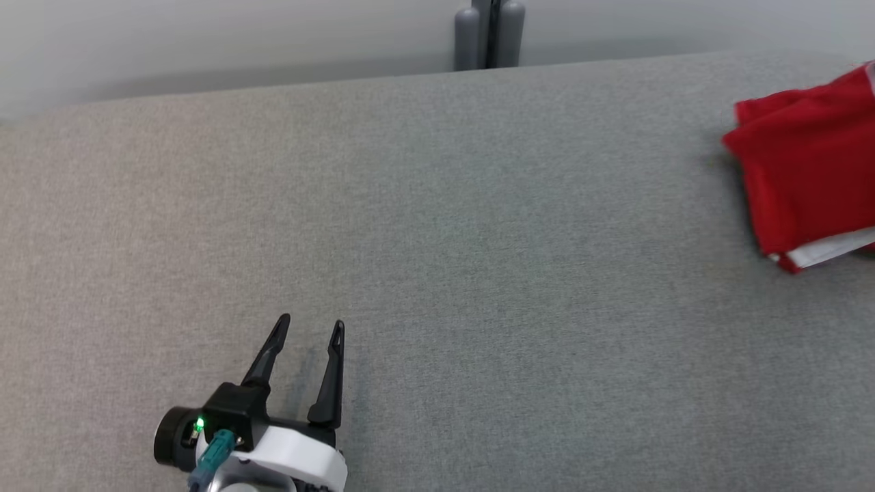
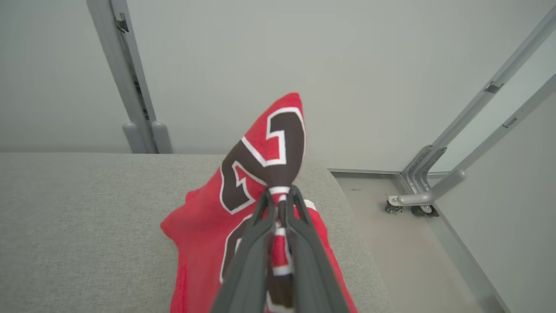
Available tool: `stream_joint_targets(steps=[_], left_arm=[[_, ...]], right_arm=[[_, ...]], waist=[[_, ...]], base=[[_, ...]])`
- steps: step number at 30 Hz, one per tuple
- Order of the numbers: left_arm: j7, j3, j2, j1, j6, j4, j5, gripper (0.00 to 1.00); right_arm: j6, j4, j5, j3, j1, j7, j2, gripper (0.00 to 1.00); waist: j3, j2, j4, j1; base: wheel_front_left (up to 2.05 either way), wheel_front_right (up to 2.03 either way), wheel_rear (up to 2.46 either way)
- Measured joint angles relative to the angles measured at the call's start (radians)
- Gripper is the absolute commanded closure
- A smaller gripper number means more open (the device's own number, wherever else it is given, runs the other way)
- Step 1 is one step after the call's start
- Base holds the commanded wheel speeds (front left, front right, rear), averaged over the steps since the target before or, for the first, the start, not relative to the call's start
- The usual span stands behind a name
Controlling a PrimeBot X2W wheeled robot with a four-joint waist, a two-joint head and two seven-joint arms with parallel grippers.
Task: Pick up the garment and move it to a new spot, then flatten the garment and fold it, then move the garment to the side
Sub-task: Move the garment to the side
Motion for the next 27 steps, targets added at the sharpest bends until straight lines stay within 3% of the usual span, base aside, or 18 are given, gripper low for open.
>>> stream_joint_targets(steps=[7, 18, 19, 20, 21, 27], left_arm=[[0.0, -0.01, 0.015, -0.034, -0.005, -0.003, 0.014, 0.0], [0.014, -0.031, 0.031, -0.056, -0.007, -0.032, 0.033, 0.0], [0.014, -0.032, 0.032, -0.057, -0.007, -0.035, 0.033, 0.0], [0.015, -0.033, 0.034, -0.058, -0.007, -0.036, 0.034, 0.0], [0.015, -0.034, 0.035, -0.059, -0.005, -0.037, 0.034, 0.0], [0.019, -0.04, 0.04, -0.064, -0.001, -0.042, 0.035, 0.0]], right_arm=[[0.0, 0.097, -0.093, -0.052, -0.054, -0.048, -0.078, 1.0], [0.0, 0.261, -0.302, -0.191, -0.107, -0.148, -0.133, 1.0], [0.0, 0.268, -0.328, -0.211, -0.11, -0.178, -0.134, 0.8], [0.0, 0.272, -0.355, -0.233, -0.112, -0.21, -0.136, 0.51], [0.0, 0.28, -0.378, -0.256, -0.116, -0.228, -0.135, 0.0], [0.0, 0.303, -0.512, -0.352, -0.121, -0.321, -0.071, 0.0]], waist=[[0.065, 0.0, 0.04, 0.0], [0.165, 0.0, 0.096, 0.0], [0.172, 0.0, 0.099, 0.0], [0.178, 0.0, 0.101, -0.0001], [0.183, 0.0, 0.103, 0.0], [0.194, 0.0, 0.098, 0.0]], base=[[0.0, 0.0, 0.0], [0.0, 0.0, 0.0], [0.0, 0.0, 0.0], [0.0, 0.0, 0.0], [0.0, 0.0, 0.0], [0.0, 0.0, 0.0]])
